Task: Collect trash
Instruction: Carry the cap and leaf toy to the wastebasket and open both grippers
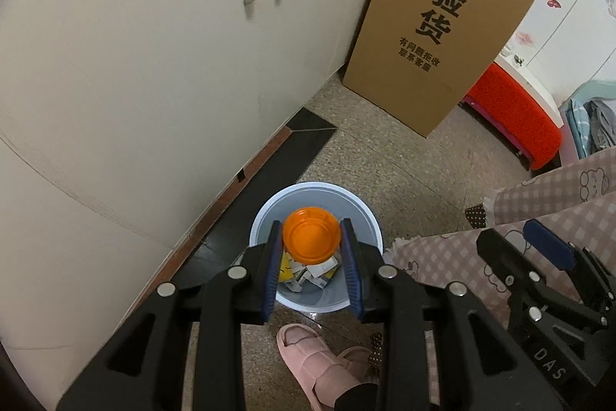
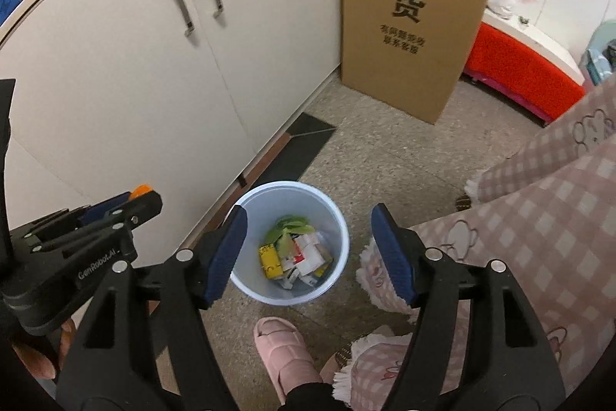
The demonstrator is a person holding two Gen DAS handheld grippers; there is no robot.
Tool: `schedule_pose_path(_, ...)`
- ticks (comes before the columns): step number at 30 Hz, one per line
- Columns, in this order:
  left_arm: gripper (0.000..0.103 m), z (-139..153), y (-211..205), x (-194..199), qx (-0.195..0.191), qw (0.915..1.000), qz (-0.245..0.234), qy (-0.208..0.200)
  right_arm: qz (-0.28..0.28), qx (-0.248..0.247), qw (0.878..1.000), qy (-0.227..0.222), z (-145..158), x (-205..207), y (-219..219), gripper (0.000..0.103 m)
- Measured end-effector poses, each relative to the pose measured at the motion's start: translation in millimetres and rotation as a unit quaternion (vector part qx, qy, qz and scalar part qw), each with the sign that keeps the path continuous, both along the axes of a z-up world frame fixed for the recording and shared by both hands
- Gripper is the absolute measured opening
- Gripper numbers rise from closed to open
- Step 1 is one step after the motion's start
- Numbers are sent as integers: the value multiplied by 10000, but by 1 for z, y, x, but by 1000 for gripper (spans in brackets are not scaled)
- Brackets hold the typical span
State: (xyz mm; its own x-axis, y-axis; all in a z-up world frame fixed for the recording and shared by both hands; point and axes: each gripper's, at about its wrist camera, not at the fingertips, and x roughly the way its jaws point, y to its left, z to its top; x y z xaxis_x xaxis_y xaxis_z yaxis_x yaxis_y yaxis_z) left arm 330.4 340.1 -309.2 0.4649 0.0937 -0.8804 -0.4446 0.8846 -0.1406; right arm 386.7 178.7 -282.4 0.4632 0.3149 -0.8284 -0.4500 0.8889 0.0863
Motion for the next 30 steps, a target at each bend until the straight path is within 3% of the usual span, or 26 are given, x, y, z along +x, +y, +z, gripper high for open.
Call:
schedule_pose_path(24,30,13,-33,30,149,9995,-292,-32,-602,227,9978,-125,5,7,-31,69)
schedule_pose_path(25,40,13,-33,31,131,9995,-293,-28,-616,238,9977,-123,5,8,-32,69)
schedule_pose_path(26,59,13,-33,32,122,9996,-272,-25,-653,242,9975,-121,5,8,-34,70)
schedule_pose_path(30,72,13,-30,30,207,9997,-105,-66,-681,297,9972,-85,5,10,-37,70)
